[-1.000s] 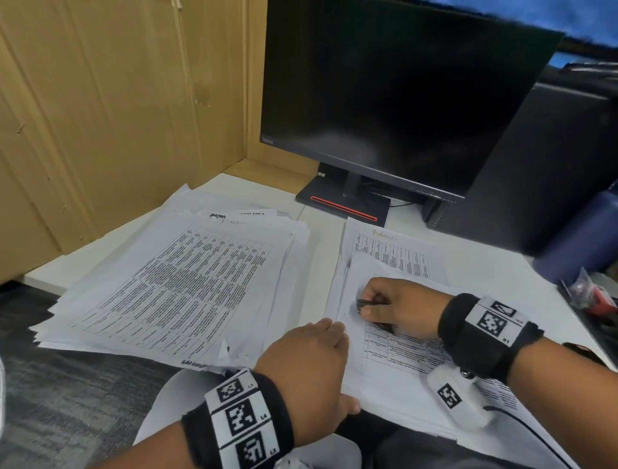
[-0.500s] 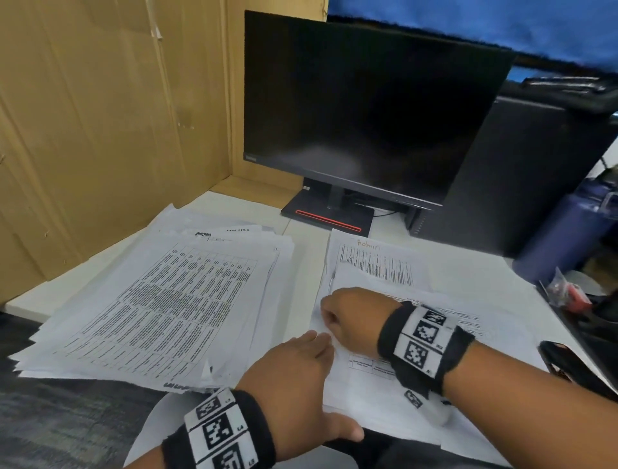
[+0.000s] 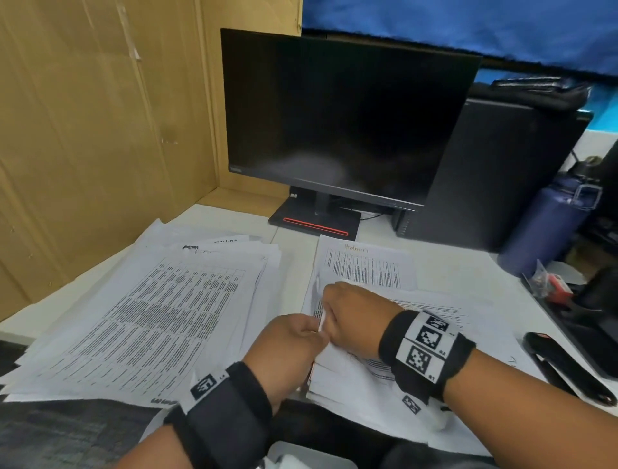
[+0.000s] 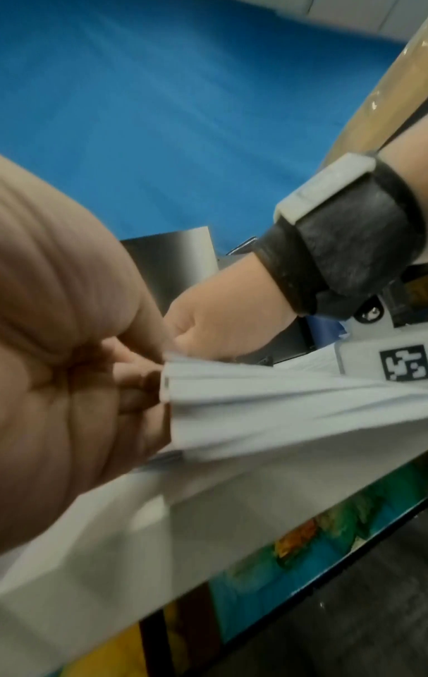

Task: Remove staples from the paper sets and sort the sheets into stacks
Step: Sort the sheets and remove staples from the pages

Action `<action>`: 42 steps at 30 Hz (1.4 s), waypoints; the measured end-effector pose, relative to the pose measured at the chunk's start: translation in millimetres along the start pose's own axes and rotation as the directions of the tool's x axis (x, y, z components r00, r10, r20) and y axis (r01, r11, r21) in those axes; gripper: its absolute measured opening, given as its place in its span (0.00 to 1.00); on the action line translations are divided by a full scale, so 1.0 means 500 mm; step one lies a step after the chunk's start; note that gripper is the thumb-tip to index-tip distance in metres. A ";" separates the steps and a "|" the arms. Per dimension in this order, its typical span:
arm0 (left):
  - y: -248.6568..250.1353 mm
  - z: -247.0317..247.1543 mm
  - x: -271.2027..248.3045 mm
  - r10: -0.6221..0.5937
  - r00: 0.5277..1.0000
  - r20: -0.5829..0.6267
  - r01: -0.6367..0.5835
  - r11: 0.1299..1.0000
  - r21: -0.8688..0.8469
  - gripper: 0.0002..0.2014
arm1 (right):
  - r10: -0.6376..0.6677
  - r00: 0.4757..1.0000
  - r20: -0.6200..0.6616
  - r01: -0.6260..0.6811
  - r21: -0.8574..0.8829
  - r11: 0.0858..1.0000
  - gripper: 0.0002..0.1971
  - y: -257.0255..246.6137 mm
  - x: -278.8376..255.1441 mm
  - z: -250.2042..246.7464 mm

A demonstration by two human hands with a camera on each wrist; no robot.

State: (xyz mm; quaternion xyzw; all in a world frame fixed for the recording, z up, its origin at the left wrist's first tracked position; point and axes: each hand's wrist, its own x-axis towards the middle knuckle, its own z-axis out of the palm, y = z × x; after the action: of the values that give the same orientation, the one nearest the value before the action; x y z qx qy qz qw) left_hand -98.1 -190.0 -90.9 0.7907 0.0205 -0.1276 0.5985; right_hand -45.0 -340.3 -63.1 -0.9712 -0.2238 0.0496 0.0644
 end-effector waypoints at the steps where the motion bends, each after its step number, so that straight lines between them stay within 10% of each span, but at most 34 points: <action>1: -0.006 0.002 0.004 -0.006 1.000 -0.002 0.006 1.000 -0.001 0.07 | -0.004 1.000 -0.003 0.004 -0.005 1.000 0.10 -0.002 -0.002 0.002; 13: -0.038 -0.002 0.021 -0.115 0.992 -0.048 0.111 0.990 -0.083 0.06 | 0.024 0.995 0.096 -0.017 -0.066 0.998 0.05 0.001 -0.021 -0.027; 20: -0.032 -0.015 0.024 -0.199 0.980 0.019 0.200 0.965 -0.171 0.04 | -0.119 0.989 -0.085 0.123 0.047 0.991 0.02 -0.048 -0.158 -0.061; 28: -0.039 -0.019 0.030 -0.193 0.978 0.082 0.206 0.960 -0.190 0.07 | -0.058 0.878 0.475 0.055 0.021 0.998 0.11 -0.106 -0.294 0.075; 42: -0.038 -0.025 0.030 -0.157 0.977 0.148 0.189 0.953 -0.237 0.10 | 0.171 0.839 0.516 -0.213 0.022 0.977 0.15 0.067 -0.104 0.424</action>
State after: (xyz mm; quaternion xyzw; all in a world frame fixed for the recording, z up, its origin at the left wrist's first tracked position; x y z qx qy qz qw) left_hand -84.9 -174.5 -108.8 0.6944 0.0672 -0.2262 0.6798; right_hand -103.5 -371.3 -273.6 -0.9373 -0.1321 0.3205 0.0356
